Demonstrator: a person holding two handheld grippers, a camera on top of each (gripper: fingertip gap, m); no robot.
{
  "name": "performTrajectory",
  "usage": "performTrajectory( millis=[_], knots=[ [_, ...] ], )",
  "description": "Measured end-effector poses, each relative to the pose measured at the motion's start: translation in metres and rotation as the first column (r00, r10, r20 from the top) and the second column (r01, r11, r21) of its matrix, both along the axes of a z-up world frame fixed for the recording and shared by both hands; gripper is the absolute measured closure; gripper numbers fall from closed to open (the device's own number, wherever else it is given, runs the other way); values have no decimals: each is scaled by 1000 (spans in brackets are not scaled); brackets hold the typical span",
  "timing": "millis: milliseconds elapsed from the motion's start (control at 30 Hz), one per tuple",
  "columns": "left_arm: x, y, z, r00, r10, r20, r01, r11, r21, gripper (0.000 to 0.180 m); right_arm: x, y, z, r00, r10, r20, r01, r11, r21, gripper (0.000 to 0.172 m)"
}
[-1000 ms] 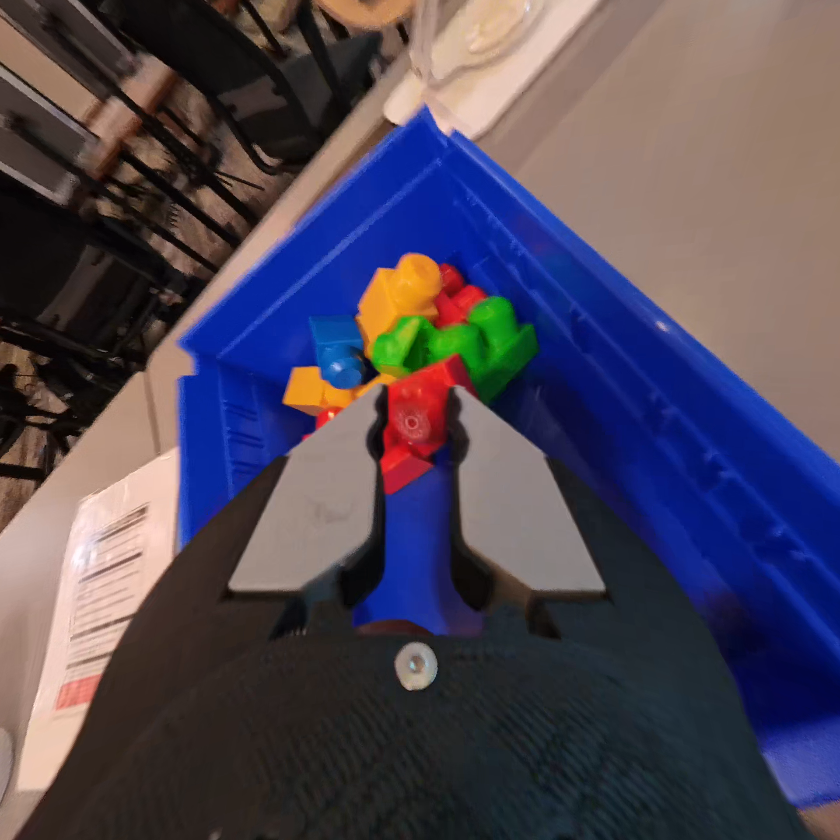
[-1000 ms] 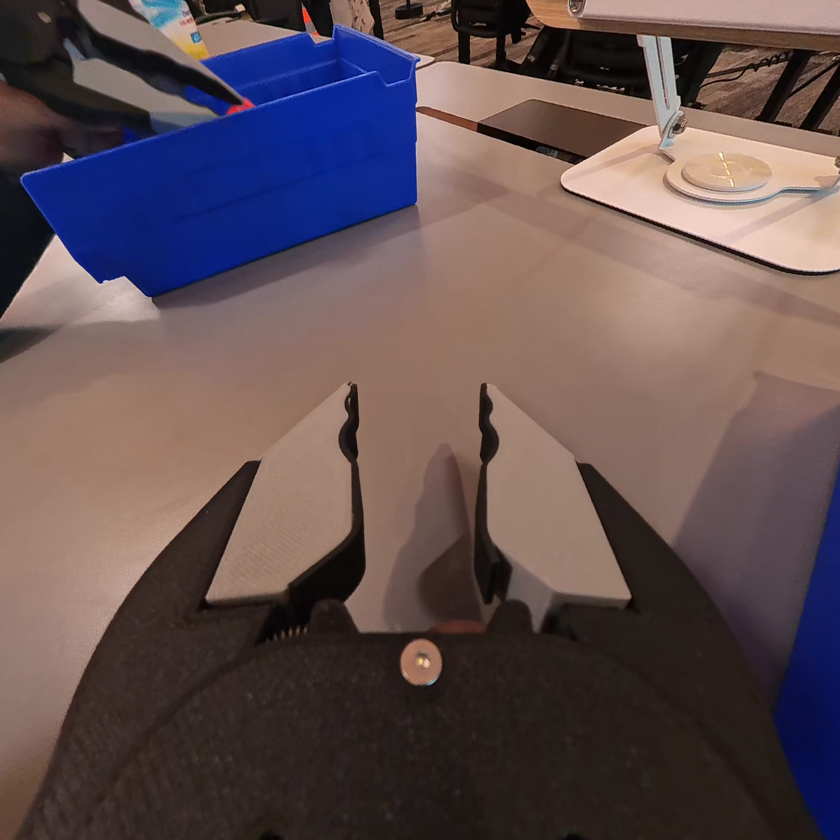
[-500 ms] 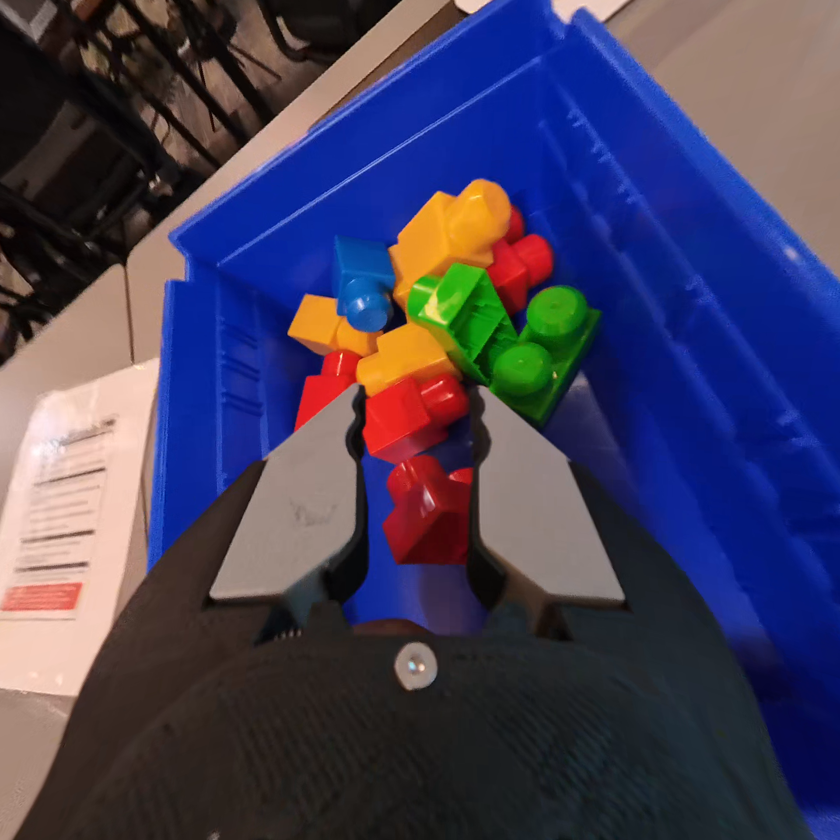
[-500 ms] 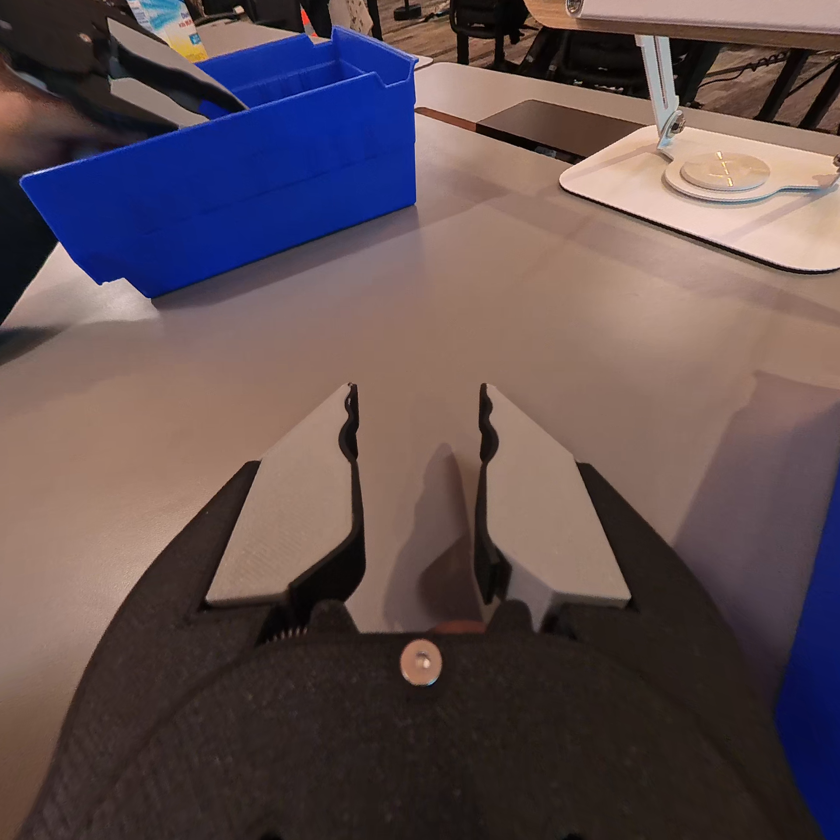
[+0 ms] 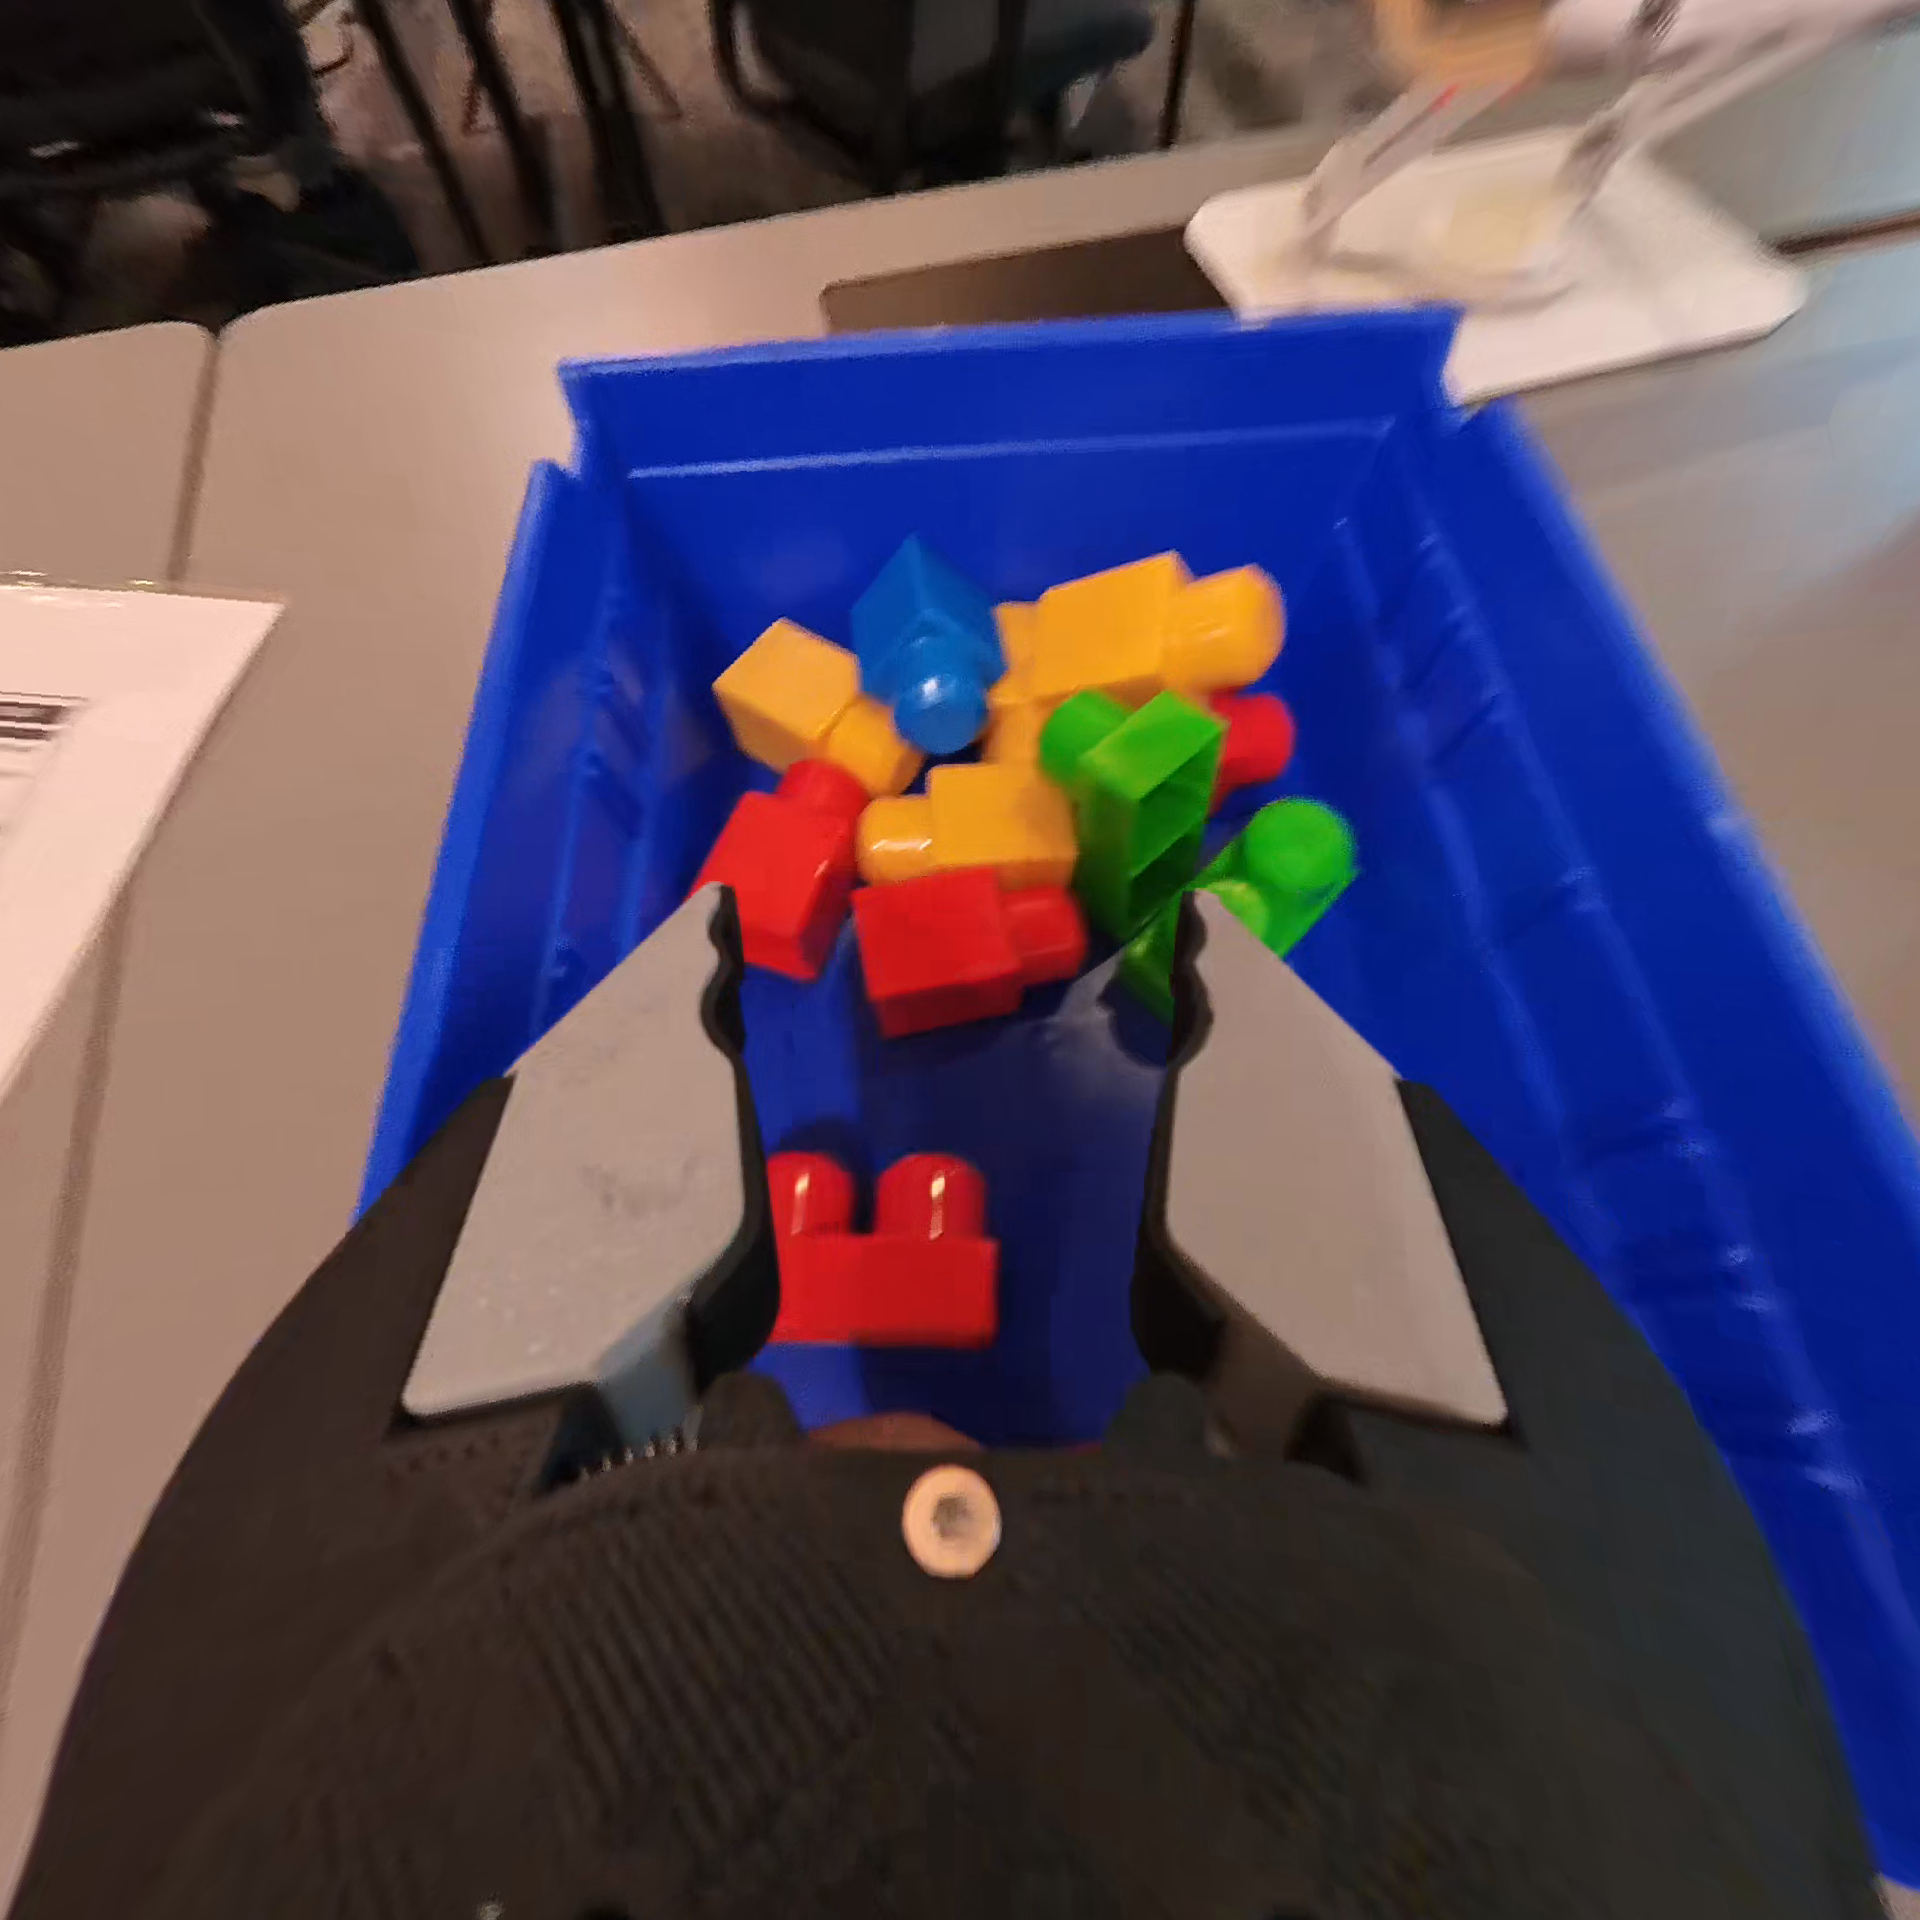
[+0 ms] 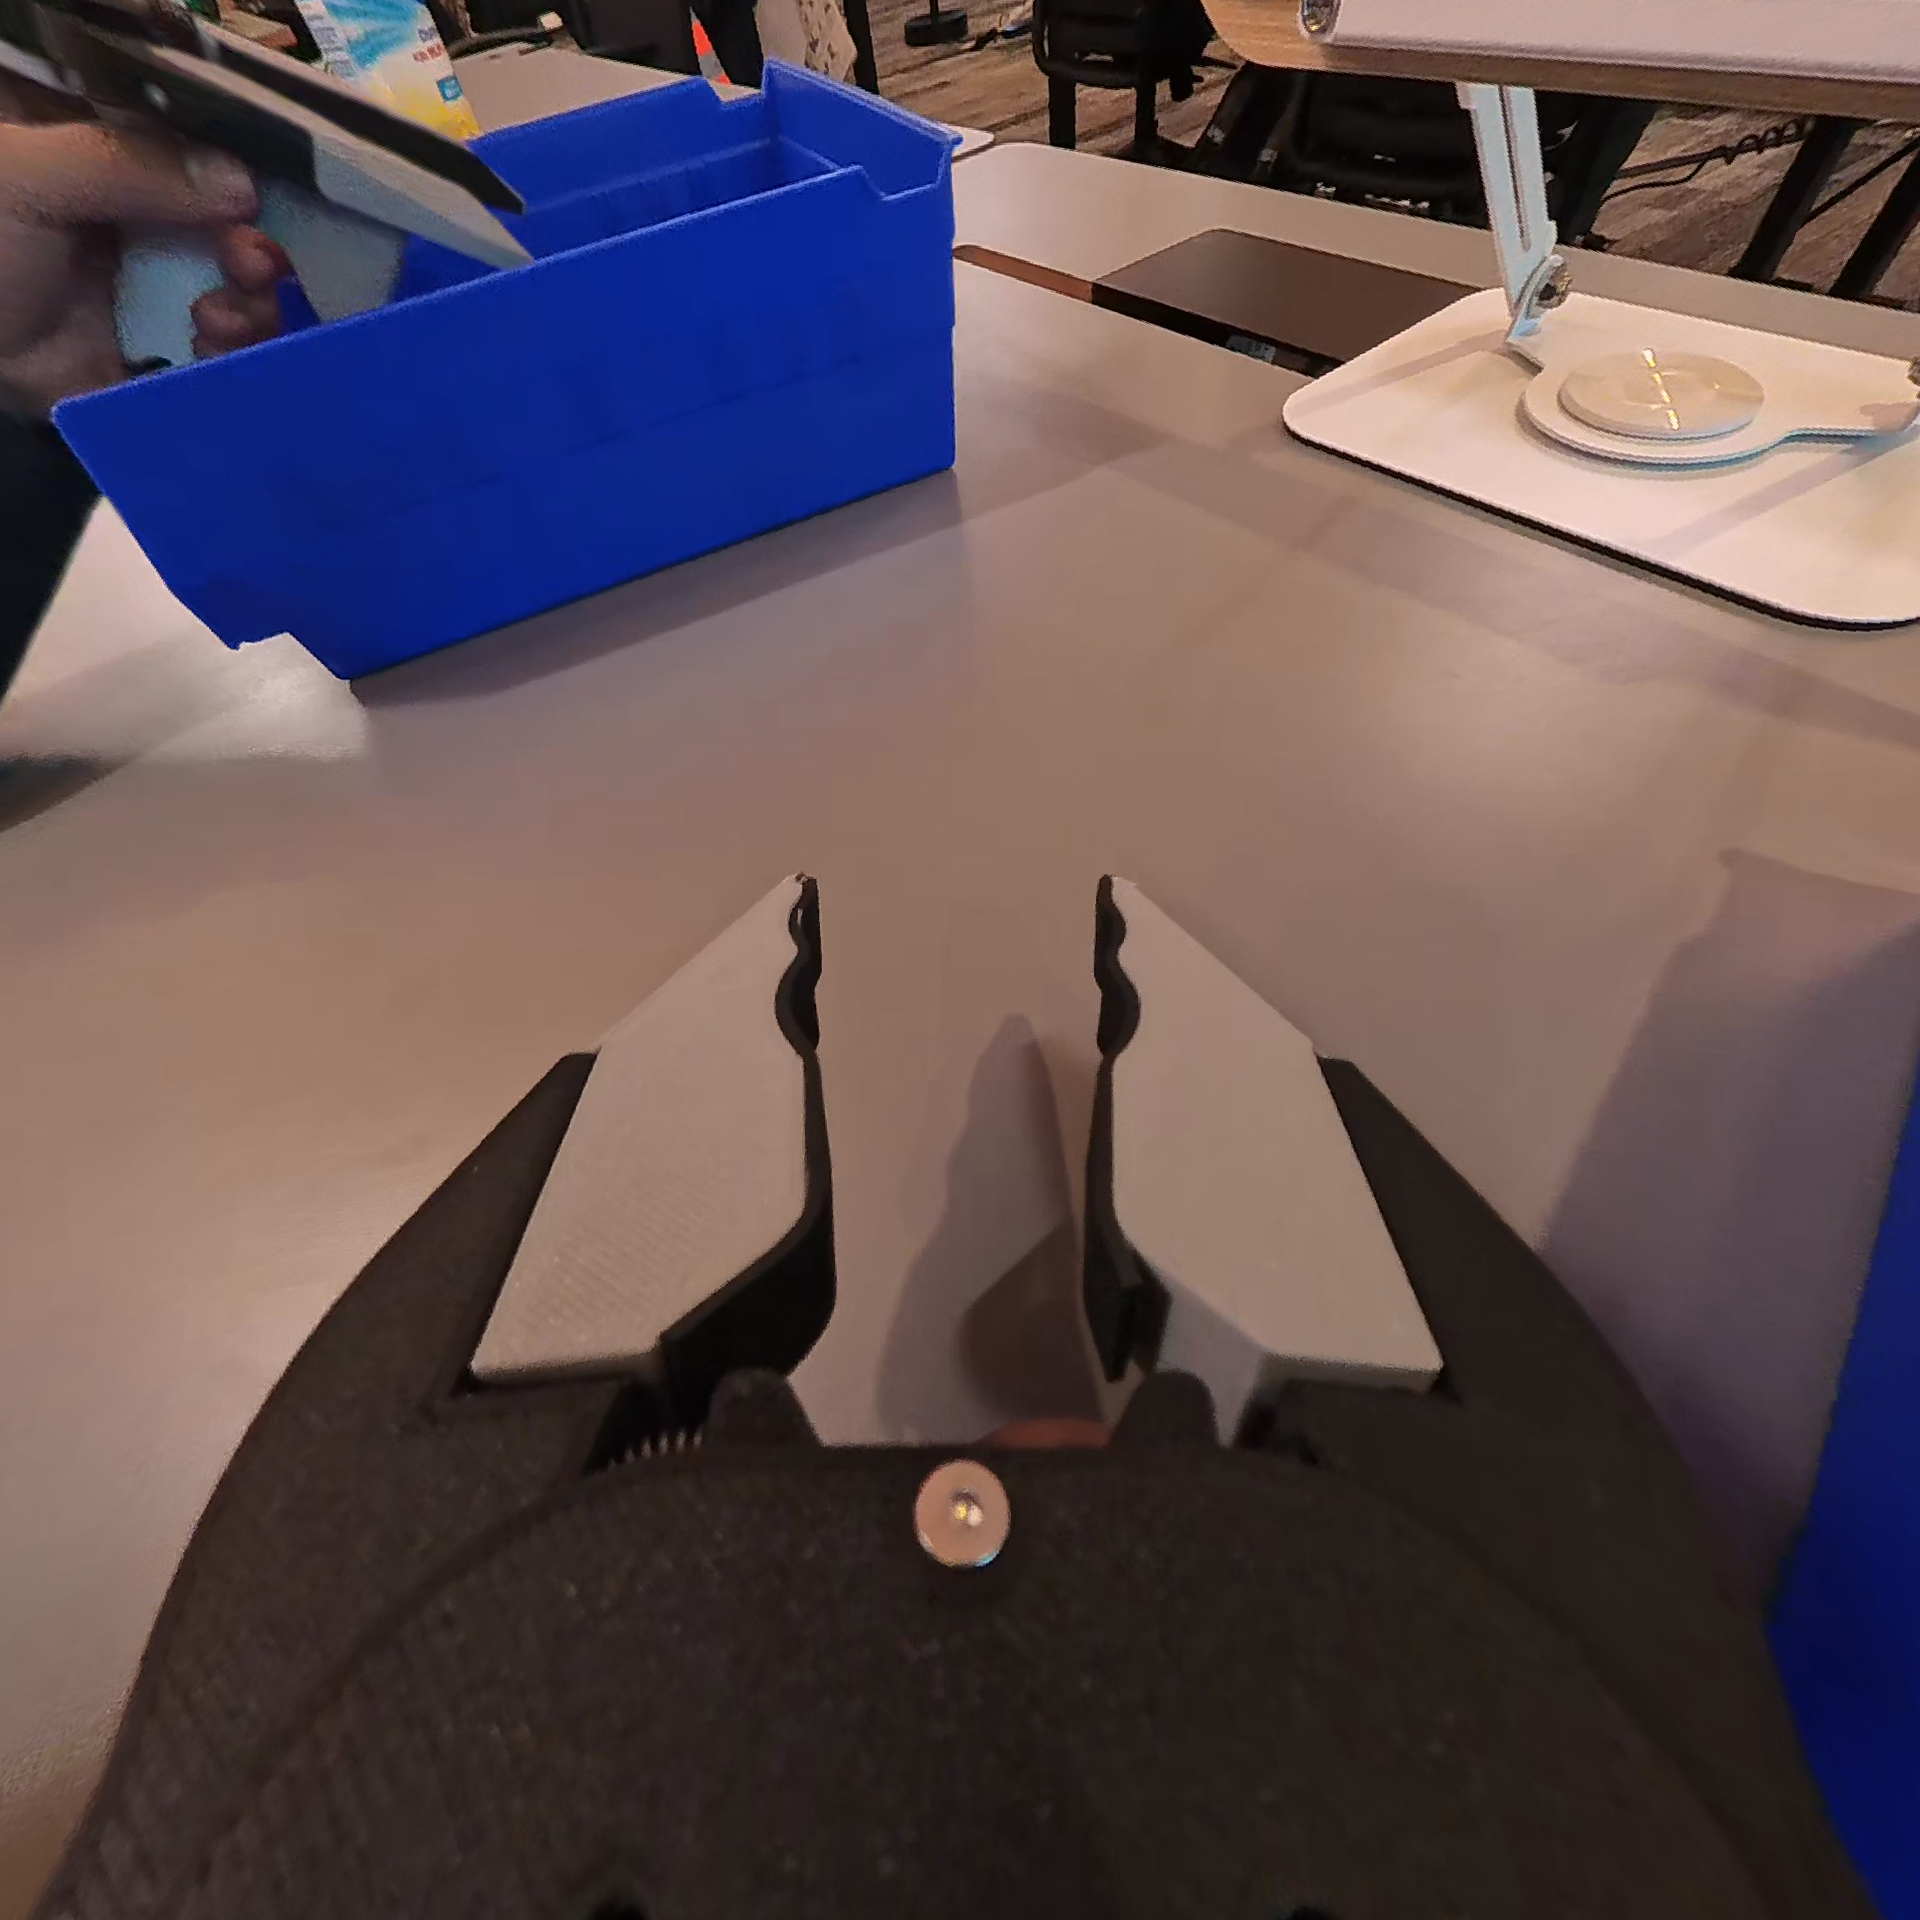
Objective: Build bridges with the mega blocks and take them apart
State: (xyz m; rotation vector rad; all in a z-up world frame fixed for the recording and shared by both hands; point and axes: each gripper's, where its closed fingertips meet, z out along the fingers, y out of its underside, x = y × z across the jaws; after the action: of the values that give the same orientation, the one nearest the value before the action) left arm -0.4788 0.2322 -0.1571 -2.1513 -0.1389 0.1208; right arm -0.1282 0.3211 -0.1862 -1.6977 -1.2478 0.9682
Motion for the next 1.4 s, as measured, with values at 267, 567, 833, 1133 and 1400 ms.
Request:
performTrajectory(
  millis=[267, 567, 833, 1133, 1400],
  knots=[
    [-18, -38, -44, 998, 36, -49, -49, 950, -307, 97, -2, -4, -1, 1000, 12, 5, -12, 1000, 7, 122],
    [-17, -56, -58, 996, -15, -83, -34, 830, -556, 98, -3, -10, 5, 999, 27, -23, -27, 1000, -8, 123],
    [-6, -60, -81, 999, -8, 33, 27, 774, -633, 105, -4, -16, 10, 999, 42, -26, -41, 999, 26, 124],
    [1, -58, -55, 999, -25, 45, 45, 857, -513, 105, -2, -14, 15, 998, 32, -45, -30, 999, 31, 126],
    [130, -18, 90, 901, -363, -237, 391, 917, 81, 106, -3, -21, 30, 993, 54, -108, -54, 999, 8, 125]
  ],
)
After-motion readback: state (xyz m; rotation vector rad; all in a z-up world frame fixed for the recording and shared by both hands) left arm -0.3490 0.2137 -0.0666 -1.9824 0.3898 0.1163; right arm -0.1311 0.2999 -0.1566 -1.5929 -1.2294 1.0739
